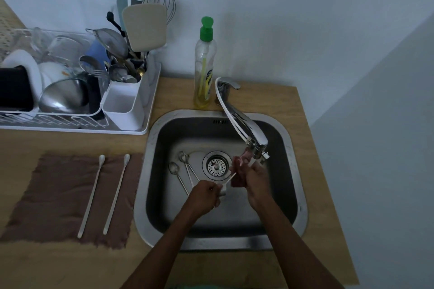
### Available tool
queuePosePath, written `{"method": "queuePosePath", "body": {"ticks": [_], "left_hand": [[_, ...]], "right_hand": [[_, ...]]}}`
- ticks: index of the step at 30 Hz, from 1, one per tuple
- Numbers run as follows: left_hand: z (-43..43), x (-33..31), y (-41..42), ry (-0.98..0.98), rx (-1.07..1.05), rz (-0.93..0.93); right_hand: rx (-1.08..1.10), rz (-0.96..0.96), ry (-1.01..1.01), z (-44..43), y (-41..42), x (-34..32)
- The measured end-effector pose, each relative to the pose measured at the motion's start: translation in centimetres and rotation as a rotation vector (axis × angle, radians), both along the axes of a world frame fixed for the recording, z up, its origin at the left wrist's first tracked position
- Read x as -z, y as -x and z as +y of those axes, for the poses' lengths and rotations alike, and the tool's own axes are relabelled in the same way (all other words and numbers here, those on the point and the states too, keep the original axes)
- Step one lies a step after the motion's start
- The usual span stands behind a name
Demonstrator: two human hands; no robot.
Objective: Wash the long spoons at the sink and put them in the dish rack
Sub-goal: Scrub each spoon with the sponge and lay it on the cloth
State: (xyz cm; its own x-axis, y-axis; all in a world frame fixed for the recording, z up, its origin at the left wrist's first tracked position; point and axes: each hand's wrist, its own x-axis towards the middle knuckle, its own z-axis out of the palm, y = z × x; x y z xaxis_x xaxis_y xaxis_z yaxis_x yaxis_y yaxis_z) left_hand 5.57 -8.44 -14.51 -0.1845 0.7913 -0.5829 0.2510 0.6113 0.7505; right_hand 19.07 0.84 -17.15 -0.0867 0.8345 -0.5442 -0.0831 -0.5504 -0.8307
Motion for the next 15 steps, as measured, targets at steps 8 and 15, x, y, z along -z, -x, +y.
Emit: {"method": "queuePosePath", "body": {"ticks": [8,15], "left_hand": [[0.3,0.1,-0.2,0.155,0.073,-0.121],[5.6,0.6,2.2,-0.102,-0.070,0.326]], "right_hand": [[-0.162,-0.161,-0.043,-0.5,-0.3,0.0],[-0.319,-0.365,-0.088,0.3,-1.8,-0.5]]}}
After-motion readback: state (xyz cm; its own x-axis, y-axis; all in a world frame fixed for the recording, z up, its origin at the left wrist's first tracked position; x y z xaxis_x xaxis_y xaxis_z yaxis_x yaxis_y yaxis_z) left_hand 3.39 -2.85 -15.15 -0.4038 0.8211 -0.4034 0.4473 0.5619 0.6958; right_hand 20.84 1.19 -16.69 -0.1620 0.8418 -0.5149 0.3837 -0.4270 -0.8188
